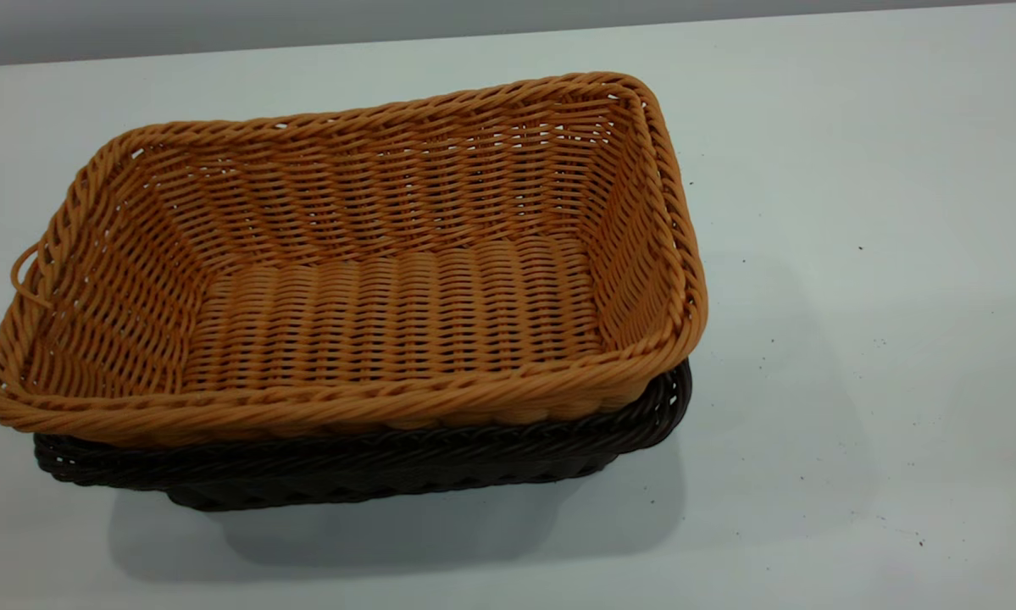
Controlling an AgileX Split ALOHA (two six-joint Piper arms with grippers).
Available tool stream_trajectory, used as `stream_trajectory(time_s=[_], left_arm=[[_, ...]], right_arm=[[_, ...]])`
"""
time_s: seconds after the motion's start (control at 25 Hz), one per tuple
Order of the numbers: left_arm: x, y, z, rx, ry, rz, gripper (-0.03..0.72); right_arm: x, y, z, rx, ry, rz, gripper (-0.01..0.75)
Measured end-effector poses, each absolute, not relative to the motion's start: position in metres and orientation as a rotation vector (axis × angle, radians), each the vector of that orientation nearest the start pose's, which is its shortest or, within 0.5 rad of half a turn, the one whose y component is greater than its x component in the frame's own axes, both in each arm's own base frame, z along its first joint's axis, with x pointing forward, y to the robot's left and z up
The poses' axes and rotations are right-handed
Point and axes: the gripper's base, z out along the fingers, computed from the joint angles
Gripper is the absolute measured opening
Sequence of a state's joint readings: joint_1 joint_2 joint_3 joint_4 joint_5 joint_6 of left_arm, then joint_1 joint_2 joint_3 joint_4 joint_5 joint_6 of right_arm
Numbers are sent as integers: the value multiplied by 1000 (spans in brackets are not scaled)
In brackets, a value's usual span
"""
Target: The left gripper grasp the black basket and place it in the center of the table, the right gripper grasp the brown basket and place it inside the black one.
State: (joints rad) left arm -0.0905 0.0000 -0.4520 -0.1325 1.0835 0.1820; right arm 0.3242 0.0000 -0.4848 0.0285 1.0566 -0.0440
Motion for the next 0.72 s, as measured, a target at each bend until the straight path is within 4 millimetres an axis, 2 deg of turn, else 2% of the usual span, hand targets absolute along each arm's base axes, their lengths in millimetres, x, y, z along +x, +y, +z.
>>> stream_trajectory(time_s=[0.16, 0.48, 0.72], left_arm=[[-1, -11, 263, 207, 2098, -59, -1], [-1, -10, 263, 206, 2098, -56, -1], [-1, -10, 263, 207, 2098, -56, -1]], right_arm=[[-3, 2, 273, -264, 2041, 140, 0], [-3, 3, 273, 44, 2055, -46, 0], [-3, 3, 273, 110, 2053, -86, 0]])
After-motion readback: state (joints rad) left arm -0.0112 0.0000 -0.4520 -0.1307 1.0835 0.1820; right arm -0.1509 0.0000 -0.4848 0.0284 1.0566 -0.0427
